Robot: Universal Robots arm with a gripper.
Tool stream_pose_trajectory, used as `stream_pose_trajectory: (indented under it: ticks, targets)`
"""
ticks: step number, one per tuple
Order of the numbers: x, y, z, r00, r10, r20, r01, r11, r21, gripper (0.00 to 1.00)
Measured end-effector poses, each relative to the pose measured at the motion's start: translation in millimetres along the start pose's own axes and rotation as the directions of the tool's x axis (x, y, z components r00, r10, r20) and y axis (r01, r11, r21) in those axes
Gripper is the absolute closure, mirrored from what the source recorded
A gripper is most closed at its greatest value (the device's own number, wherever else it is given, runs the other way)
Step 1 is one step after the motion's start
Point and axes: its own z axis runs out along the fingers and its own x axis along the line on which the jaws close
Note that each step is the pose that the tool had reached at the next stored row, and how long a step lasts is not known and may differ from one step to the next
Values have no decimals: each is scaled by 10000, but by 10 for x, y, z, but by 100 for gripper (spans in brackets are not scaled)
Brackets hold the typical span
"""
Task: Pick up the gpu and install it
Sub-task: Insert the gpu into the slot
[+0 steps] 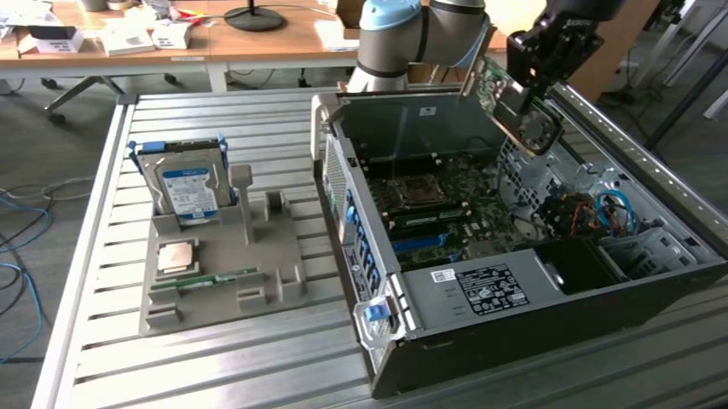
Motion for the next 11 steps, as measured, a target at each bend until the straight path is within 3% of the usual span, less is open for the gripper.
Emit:
stream_pose_trajectory:
  ticks: [6,11]
  targets:
    - [0,0,4,9940,-1089,-79,1089,9940,60,74]
    - [0,0,8,9799,-1989,-151,1990,9799,105,74]
